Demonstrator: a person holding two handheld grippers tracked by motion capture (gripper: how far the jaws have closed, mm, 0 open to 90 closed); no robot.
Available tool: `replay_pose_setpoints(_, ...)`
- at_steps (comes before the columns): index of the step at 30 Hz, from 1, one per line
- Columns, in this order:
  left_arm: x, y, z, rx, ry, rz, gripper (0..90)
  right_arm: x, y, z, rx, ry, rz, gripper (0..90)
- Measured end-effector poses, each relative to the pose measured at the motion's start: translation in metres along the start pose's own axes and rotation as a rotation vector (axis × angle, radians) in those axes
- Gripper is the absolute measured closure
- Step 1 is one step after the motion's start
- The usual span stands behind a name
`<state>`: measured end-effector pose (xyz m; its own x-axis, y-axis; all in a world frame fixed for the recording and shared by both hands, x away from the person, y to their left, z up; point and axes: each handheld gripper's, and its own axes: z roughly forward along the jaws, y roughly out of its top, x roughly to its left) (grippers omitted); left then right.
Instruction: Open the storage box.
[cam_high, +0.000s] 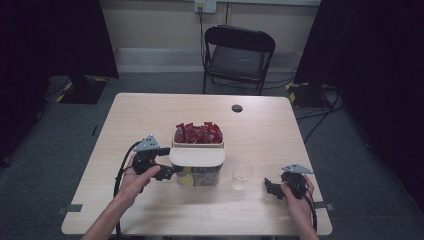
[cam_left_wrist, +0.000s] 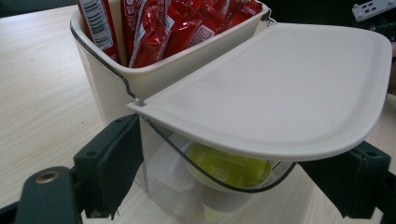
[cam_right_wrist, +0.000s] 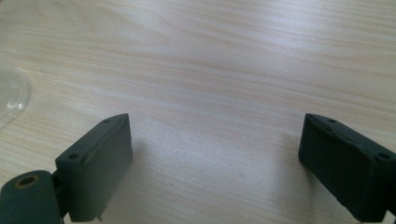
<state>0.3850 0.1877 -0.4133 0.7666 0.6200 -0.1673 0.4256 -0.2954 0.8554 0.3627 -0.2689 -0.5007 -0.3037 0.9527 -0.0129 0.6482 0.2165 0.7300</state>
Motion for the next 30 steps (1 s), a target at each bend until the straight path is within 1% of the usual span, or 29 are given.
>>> replay_pose_setpoints(1, 0.000, 0.000, 0.000, 0.005, 0.005, 0.000, 15.3, 0.000, 0.000, 0.000, 0.000, 0.000, 0.000, 9.3)
replay_pose_setpoints(2, 0.001, 0.000, 0.000, 0.005, 0.001, -0.002, 15.3, 0.000, 0.000, 0.000, 0.000, 0.000, 0.000, 9.3)
replay_pose_setpoints(6, 0.001, 0.000, -0.001, 0.001, 0.009, -0.010, 15.4, 0.000, 0.000, 0.000, 0.000, 0.000, 0.000, 9.3)
replay_pose_setpoints(8, 0.002, 0.000, -0.002, 0.002, 0.010, -0.004, 15.5, 0.000, 0.000, 0.000, 0.000, 0.000, 0.000, 9.3)
replay_pose_setpoints(10, 0.002, 0.000, -0.003, 0.003, 0.014, -0.007, 15.5, 0.000, 0.000, 0.000, 0.000, 0.000, 0.000, 9.3)
replay_pose_setpoints(14, 0.004, 0.000, -0.006, -0.015, 0.010, -0.021, 15.5, 0.000, 0.000, 0.000, 0.000, 0.000, 0.000, 9.3)
replay_pose_setpoints(17, 0.005, 0.001, -0.007, -0.015, 0.015, -0.019, 15.5, 0.000, 0.000, 0.000, 0.000, 0.000, 0.000, 9.3)
replay_pose_setpoints(18, 0.005, 0.002, -0.007, -0.009, 0.016, -0.020, 15.5, 0.000, 0.000, 0.000, 0.000, 0.000, 0.000, 9.3)
replay_pose_setpoints(19, 0.005, 0.003, -0.007, -0.018, 0.013, -0.016, 15.5, 0.000, 0.000, 0.000, 0.000, 0.000, 0.000, 9.3)
replay_pose_setpoints(23, 0.006, 0.009, -0.009, -0.035, 0.014, -0.023, 15.8, 0.000, 0.000, 0.000, 0.000, 0.000, 0.000, 9.3)
replay_pose_setpoints(25, 0.005, 0.012, -0.009, -0.039, 0.014, -0.015, 15.6, 0.000, 0.000, 0.000, 0.000, 0.000, 0.000, 9.3)
replay_pose_setpoints(27, 0.005, 0.013, -0.009, -0.047, 0.012, -0.019, 15.7, 0.000, 0.000, 0.000, 0.000, 0.000, 0.000, 9.3)
replay_pose_setpoints(30, 0.006, 0.014, -0.009, -0.042, 0.009, -0.020, 15.4, 0.000, 0.000, 0.000, 0.000, 0.000, 0.000, 9.3)
